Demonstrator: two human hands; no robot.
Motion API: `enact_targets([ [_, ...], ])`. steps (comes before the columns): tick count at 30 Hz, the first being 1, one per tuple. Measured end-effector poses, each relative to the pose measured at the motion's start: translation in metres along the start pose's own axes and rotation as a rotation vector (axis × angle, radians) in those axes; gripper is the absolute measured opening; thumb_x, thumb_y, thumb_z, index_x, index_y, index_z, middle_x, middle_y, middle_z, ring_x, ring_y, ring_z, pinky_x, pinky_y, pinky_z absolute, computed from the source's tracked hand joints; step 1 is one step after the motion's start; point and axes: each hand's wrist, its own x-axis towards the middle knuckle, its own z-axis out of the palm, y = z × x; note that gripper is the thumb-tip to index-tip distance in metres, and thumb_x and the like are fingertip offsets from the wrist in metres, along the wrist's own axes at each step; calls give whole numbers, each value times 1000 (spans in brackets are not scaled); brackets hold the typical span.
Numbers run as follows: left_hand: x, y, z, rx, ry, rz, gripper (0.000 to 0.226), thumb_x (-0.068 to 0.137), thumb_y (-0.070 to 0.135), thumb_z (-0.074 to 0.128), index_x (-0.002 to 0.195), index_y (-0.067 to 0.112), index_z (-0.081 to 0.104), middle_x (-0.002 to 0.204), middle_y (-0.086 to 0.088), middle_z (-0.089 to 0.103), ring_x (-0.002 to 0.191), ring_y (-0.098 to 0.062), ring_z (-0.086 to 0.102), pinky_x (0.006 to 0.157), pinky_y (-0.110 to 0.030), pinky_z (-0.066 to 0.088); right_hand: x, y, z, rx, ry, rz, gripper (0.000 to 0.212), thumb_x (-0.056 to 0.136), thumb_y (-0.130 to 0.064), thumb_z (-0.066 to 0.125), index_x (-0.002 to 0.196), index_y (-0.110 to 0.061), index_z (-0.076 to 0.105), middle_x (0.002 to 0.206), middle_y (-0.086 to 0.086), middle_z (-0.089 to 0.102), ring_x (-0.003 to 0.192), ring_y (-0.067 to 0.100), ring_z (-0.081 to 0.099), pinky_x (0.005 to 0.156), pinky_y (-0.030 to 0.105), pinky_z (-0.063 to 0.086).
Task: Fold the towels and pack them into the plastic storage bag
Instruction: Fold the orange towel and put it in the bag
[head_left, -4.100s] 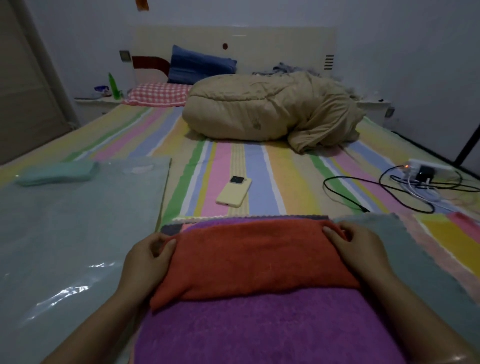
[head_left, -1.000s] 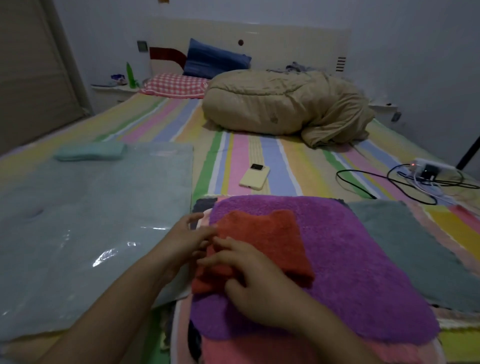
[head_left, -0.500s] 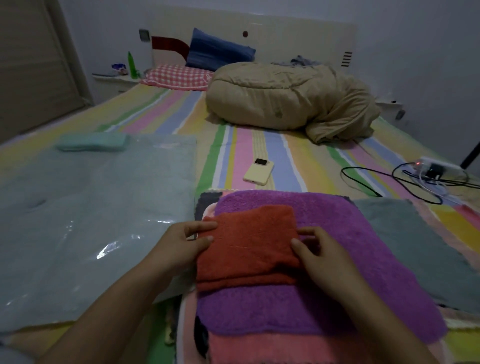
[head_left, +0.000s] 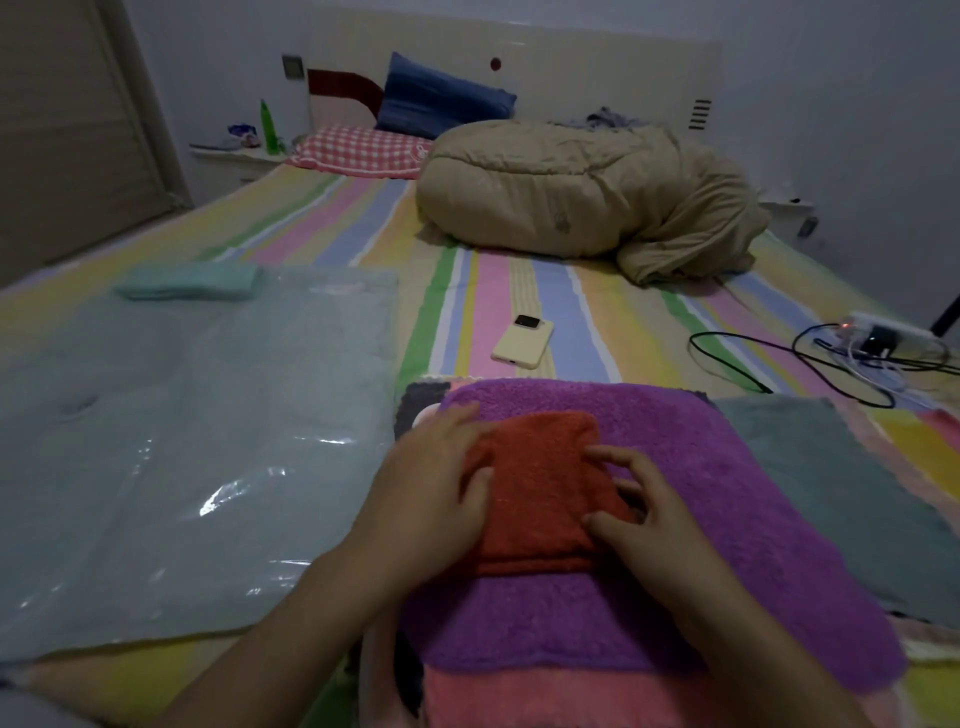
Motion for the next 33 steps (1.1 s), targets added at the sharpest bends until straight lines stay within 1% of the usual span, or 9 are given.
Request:
enact_targets([
  [4,-5,16,31,246,-217,62,78,81,52,11,147,16,35,155,-4,28,144,-19,24,120,-41,8,4,2,-4,50,93,24,48,80,15,51,103,-22,71,78,-3,69,60,17,51,62,32,43],
  [10,-13,21,60,329,-141,1,66,86,50,33,135,11,54,140,-11,51,130,-25,49,109,-50,27,8,-4,-10,76,167,15,47,81,13,51,107,-21,71,58,-5,62,53,15,42,51,24,35],
  [13,-15,22,61,303,-151,-28,68,84,51,33,137,11,51,143,-11,48,133,-26,45,106,-47,18,2,-10,1,8,185,-142,50,78,14,54,108,-22,68,79,-8,70,54,6,55,51,17,45],
  [15,-14,20,59,281,-170,-6,74,83,53,22,145,15,38,153,-6,32,143,-22,28,113,-46,10,-3,-16,13,-29,174,-269,52,77,11,61,112,-28,64,100,-11,69,81,-1,65,68,11,49],
  [18,-7,11,44,-282,-153,-75,58,82,37,28,134,25,50,143,3,48,135,-13,38,115,-36,22,-12,-18,37,-172,135,-432,56,71,-9,64,119,-37,58,112,-10,64,103,1,59,87,15,46],
  [22,-6,-11,13,-1043,133,-538,36,85,-4,43,95,17,70,91,-4,73,90,-21,66,78,-28,53,-18,-12,68,-440,54,-623,52,77,-23,54,128,-23,56,128,-1,57,120,11,51,104,29,38],
  [26,-14,-25,-3,-1040,211,-706,25,95,-9,40,102,3,61,83,-7,70,63,-9,68,54,-19,54,-18,-1,86,-868,35,-727,50,85,-29,43,132,-17,55,130,-1,61,121,18,56,105,33,40],
  [31,-13,-36,-1,-943,143,-749,20,92,12,61,111,4,60,94,-17,69,74,-19,69,53,-24,53,-20,-11,103,-992,44,-633,56,86,-31,31,132,-13,56,125,0,64,118,18,59,104,38,43],
  [33,-7,-34,-3,-882,115,-736,24,89,17,65,110,7,60,94,-14,70,76,-21,68,54,-26,53,-25,-22,108,-979,-66,-580,61,91,-35,23,147,-13,34,145,2,46,137,18,38,117,40,22],
])
